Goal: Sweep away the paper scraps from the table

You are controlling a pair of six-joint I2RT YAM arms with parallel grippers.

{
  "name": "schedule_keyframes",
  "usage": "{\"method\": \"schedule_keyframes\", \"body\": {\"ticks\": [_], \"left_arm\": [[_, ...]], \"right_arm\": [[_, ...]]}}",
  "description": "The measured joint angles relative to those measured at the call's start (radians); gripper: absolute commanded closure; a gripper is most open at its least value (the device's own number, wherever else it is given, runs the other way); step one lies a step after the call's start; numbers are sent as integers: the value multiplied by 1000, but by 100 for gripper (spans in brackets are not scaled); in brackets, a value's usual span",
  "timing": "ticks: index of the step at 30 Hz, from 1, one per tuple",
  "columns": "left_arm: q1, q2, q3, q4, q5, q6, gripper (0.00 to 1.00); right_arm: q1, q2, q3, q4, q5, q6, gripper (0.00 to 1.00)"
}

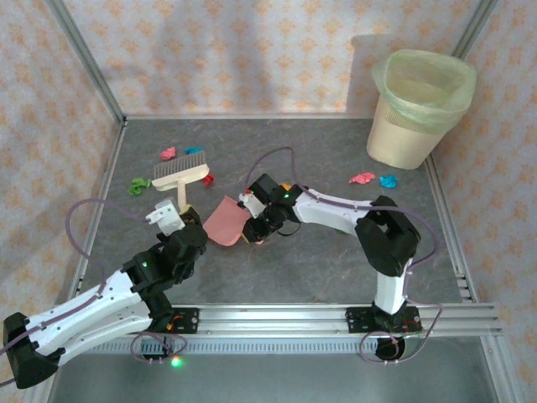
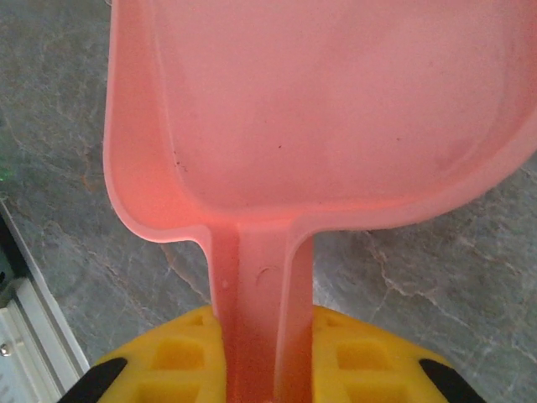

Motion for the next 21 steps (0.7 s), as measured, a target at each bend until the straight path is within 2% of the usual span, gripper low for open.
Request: {"method": "schedule_keyframes", "body": {"ticks": [5, 10, 13, 17, 21], "left_arm": [[0, 0, 0, 0, -2, -1, 100], [2, 0, 0, 0, -2, -9, 100], [2, 2, 0, 0, -2, -12, 100], [2, 5, 0, 0, -2, -15, 100], [2, 5, 0, 0, -2, -16, 100]], "right_arm": [[0, 37, 18, -21, 0, -17, 66], [0, 39, 17, -23, 22, -14, 45], [1, 36, 10, -10, 69, 3, 37], [7, -26, -94, 75, 148, 32, 34], [63, -206, -307, 217, 291, 51, 33]]}}
